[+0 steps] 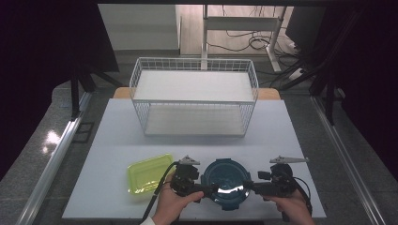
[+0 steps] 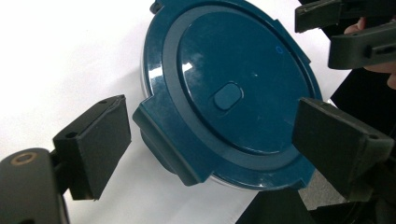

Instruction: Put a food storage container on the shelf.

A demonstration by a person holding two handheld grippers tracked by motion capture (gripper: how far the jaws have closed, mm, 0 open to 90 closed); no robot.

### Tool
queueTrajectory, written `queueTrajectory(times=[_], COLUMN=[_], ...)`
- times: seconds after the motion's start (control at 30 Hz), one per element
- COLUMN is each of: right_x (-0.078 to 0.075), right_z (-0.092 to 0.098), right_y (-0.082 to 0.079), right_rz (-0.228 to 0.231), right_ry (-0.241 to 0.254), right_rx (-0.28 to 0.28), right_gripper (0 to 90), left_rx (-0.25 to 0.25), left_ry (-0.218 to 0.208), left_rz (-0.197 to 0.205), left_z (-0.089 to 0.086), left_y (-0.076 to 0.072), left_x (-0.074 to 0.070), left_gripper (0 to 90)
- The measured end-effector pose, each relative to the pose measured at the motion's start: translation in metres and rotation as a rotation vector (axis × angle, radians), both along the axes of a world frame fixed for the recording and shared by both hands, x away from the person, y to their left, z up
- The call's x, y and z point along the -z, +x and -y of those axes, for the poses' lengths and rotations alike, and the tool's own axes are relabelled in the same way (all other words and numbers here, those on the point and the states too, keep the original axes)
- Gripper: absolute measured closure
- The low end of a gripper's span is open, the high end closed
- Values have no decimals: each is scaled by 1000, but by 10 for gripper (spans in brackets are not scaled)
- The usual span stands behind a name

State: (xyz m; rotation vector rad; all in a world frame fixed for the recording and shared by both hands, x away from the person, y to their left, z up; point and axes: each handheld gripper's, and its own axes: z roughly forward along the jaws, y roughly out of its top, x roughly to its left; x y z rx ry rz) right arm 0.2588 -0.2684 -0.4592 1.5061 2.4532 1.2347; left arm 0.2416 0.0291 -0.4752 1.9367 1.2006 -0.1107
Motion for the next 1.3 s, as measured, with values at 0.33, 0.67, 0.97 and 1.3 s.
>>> queueTrajectory(times=[0.33, 0.67, 0.97, 1.3], right_x=[4, 17, 27, 35], right_z=[-1, -6, -8, -13], right_y=[1, 6, 10, 13], right_rz=[-20, -87, -146, -196], right_ry=[40, 91, 109, 121], right_rx=[-13, -29, -16, -23], right_gripper=[140, 134, 120, 119], left_rx=[-1, 1, 9, 17], left_ry=[-20, -38, -51, -71], left_rz=[-48, -82, -109, -127], left_z=[3, 4, 7, 11], left_y=[6, 11, 12, 14], left_x=[11, 19, 25, 27], left_gripper=[121, 129, 123, 117])
